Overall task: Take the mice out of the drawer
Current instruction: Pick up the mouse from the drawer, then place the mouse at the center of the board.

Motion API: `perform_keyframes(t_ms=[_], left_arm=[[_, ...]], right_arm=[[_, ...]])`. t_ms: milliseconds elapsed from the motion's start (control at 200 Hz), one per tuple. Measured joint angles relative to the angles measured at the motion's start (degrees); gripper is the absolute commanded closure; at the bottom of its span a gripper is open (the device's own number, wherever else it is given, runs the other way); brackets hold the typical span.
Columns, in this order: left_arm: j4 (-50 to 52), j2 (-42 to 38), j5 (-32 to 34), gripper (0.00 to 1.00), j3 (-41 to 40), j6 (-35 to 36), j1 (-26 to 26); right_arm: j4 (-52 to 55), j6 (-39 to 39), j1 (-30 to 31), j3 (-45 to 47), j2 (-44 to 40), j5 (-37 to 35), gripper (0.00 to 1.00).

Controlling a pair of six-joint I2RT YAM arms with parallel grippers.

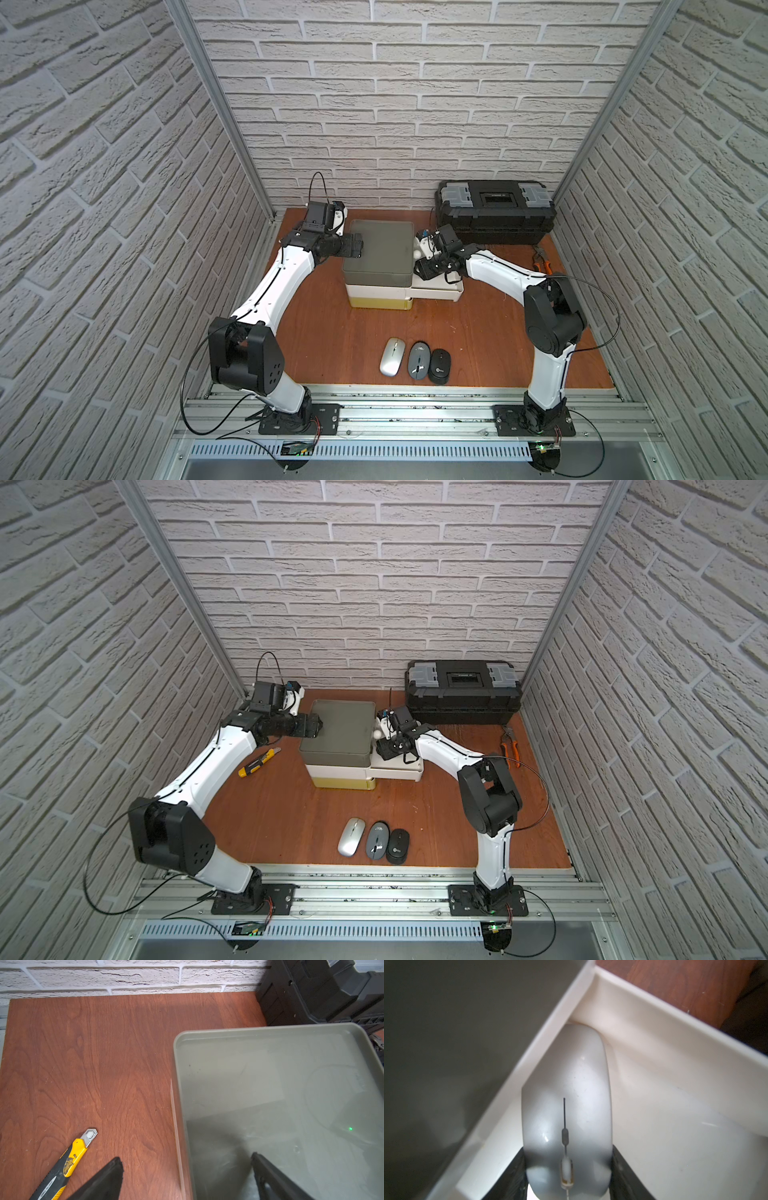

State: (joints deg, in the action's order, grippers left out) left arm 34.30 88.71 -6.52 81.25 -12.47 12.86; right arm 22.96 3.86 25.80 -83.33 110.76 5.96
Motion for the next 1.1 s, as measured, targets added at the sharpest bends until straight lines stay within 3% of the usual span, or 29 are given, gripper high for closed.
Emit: perform_keyframes(t_ms=[75,525,755,975,1100], left_arm=[[0.0,0.0,0.0,0.02,0.0,0.0,0.0],[-0.4,0.5,-1.0,0.02,0.0,0.0,0.2],[-0.4,1.0,-1.6,0.02,0.7,0.4,0.3],[-0.5,1.6,-3.0,0.02,1.3,1.1,0.3],[-1.0,1.6,-3.7,0.02,1.3,1.3,0.3]], right_arm=[[1.3,0.1,0.0,0.0,-0.6,-1.2,0.85],[10.3,0.7,-0.1,0.9,-13.8,-8.0,0.87],[20.0,5.2,-0.1,1.1,-22.3,-17.4,0.88],[27.5,15.0,0.6,16.2,-37.2,-20.9,0.89],[33.9,23.1,4.7,24.2,-46.9,-21.5,0.89]])
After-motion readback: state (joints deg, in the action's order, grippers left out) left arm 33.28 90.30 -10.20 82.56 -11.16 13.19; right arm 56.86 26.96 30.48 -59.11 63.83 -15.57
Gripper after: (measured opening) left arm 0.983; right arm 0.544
